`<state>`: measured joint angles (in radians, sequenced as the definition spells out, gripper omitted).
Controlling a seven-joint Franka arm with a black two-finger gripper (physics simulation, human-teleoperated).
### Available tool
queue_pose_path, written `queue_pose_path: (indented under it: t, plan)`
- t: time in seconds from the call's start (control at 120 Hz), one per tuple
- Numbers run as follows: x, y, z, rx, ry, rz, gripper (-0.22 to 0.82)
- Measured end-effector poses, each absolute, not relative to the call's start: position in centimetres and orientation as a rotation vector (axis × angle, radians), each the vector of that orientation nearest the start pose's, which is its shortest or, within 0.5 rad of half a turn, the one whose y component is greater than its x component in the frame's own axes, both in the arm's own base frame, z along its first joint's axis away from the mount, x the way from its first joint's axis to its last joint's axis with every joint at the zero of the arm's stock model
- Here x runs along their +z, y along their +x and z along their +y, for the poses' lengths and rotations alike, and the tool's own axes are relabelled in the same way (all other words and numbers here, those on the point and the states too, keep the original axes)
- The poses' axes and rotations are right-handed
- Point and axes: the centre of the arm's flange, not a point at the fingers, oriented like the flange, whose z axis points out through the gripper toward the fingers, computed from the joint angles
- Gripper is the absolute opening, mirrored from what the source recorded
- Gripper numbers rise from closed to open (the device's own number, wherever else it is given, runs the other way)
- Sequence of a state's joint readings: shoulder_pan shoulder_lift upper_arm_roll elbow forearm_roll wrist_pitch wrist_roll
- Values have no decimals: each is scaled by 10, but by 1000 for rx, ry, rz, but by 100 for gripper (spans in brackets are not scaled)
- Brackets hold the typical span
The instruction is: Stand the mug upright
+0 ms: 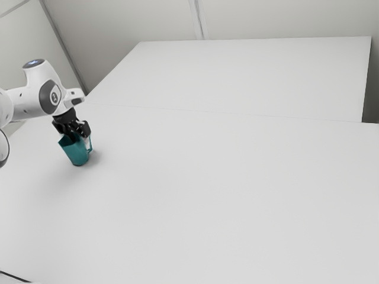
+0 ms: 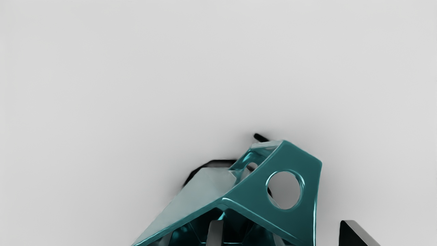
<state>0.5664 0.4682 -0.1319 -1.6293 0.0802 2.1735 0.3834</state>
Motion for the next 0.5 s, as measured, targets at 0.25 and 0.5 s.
queue_pose_path:
  t: [0.25,0.5]
  plan:
    - [526,621,253,-272,-3027,-5,52]
    - [623,599,19,-126,-3068,439,58]
